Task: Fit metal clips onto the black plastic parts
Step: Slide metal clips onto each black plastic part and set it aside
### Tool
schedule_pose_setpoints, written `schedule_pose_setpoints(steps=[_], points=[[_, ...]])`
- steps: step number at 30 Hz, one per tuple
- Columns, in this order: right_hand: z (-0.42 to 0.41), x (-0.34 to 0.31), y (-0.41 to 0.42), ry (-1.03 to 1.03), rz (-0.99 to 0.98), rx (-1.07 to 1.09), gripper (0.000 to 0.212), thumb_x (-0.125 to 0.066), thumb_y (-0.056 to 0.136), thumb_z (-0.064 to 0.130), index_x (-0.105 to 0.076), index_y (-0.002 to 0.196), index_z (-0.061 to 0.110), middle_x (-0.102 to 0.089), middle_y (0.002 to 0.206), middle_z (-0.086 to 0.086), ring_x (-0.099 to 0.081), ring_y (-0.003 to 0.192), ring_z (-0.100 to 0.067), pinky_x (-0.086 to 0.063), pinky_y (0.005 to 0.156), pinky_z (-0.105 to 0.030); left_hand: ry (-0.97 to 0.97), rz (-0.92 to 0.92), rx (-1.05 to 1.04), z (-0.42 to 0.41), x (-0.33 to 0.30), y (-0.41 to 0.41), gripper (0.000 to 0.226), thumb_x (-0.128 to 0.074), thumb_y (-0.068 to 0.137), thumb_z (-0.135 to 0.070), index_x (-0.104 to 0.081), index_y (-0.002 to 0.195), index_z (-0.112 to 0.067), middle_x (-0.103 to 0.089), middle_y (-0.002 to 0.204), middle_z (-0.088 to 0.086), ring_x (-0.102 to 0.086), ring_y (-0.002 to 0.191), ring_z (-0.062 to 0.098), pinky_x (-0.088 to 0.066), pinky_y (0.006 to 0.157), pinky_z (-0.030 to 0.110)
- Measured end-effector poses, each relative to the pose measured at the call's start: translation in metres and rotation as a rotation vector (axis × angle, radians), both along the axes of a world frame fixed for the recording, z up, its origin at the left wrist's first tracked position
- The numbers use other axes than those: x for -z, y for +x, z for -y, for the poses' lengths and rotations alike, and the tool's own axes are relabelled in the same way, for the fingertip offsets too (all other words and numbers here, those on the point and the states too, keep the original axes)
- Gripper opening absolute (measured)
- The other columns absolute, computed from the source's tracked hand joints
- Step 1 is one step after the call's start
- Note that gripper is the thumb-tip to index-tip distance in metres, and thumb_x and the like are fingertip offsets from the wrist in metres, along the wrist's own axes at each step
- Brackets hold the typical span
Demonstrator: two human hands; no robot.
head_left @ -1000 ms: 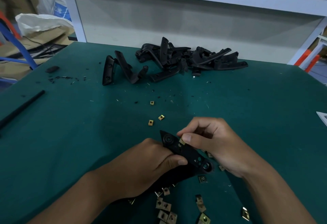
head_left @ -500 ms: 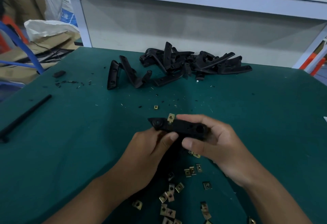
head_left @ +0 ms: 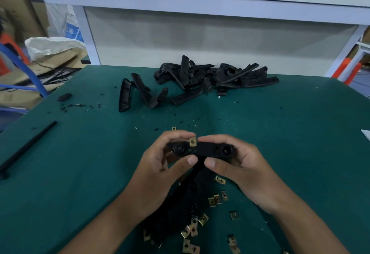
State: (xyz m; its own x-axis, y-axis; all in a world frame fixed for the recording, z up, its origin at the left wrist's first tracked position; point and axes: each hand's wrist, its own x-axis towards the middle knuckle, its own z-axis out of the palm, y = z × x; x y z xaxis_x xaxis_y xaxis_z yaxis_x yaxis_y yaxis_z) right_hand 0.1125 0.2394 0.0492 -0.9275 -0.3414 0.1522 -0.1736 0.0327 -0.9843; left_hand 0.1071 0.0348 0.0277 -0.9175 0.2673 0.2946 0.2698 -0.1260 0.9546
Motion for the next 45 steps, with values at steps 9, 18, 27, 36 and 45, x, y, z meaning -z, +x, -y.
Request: schedule_pose_setpoints(steps=[9, 18, 27, 36, 45], points=[[-0.011, 0.008, -0.007, 0.199, -0.068, 0.186, 0.033, -0.078, 0.082, 0.045, -0.067, 0.113, 0.045, -0.069, 0.11, 0.015, -0.065, 0.103, -0.005, -0.051, 0.087, -0.015, 0.104, 0.042, -0.074, 0.004, 0.004, -0.008, 0.018, -0.069, 0.09, -0.024, -0.066, 0.107, -0.024, -0.069, 0.094, -0.007, -0.065, 0.09, 0.005, -0.054, 0.077, 0.019], [-0.021, 0.024, -0.01, 0.925, -0.193, 0.096, 0.009, -0.066, 0.093, 0.047, -0.066, 0.097, 0.039, -0.055, 0.096, 0.023, -0.049, 0.096, 0.006, -0.04, 0.076, -0.016, 0.286, 0.353, -0.193, 0.015, 0.002, -0.015, 0.027, -0.075, 0.076, -0.042, -0.069, 0.1, -0.028, -0.071, 0.093, 0.003, -0.073, 0.079, 0.017, -0.058, 0.056, 0.029], [-0.019, 0.019, -0.012, 0.575, -0.102, 0.244, 0.009, -0.064, 0.098, 0.024, -0.068, 0.102, 0.031, -0.068, 0.09, 0.02, -0.062, 0.088, 0.006, -0.048, 0.073, -0.011, 0.298, 0.433, -0.078, 0.007, 0.003, -0.014, 0.033, -0.07, 0.078, -0.03, -0.07, 0.109, -0.017, -0.071, 0.094, 0.009, -0.073, 0.082, 0.023, -0.061, 0.057, 0.033], [-0.015, 0.004, -0.012, -0.156, 0.194, 0.17, 0.023, -0.073, 0.08, 0.021, -0.077, 0.101, 0.028, -0.072, 0.096, 0.007, -0.06, 0.081, -0.007, -0.05, 0.065, -0.022, 0.209, 0.404, 0.101, -0.003, -0.001, -0.004, 0.043, -0.072, 0.075, -0.018, -0.075, 0.118, -0.018, -0.071, 0.085, 0.017, -0.072, 0.084, 0.031, -0.062, 0.07, 0.034], [-0.012, 0.002, -0.01, -0.178, 0.191, 0.158, 0.017, -0.072, 0.083, 0.025, -0.078, 0.099, 0.026, -0.069, 0.085, 0.011, -0.062, 0.082, -0.006, -0.05, 0.072, -0.024, 0.215, 0.455, 0.254, 0.0, 0.001, -0.001, 0.035, -0.073, 0.086, -0.031, -0.072, 0.12, -0.022, -0.072, 0.121, 0.016, -0.071, 0.109, 0.032, -0.058, 0.086, 0.031]])
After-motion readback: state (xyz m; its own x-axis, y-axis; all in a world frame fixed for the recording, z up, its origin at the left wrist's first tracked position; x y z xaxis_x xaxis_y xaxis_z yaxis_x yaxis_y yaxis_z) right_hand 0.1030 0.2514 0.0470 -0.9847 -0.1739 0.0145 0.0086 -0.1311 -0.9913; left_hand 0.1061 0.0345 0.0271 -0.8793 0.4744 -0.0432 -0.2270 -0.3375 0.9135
